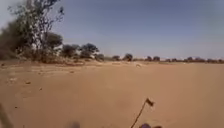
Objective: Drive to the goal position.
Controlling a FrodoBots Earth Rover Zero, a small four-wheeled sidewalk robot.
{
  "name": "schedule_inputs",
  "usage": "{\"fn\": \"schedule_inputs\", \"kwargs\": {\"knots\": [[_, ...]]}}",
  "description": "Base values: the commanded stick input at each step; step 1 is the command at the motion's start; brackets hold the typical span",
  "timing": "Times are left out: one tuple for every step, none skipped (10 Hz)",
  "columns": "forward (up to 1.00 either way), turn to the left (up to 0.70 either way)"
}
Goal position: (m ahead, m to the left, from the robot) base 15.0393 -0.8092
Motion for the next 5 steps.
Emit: {"fn": "schedule_inputs", "kwargs": {"knots": [[0.5,0.0],[0.5,0.0],[0.5,0.0],[0.5,0.0],[0.5,0.0]]}}
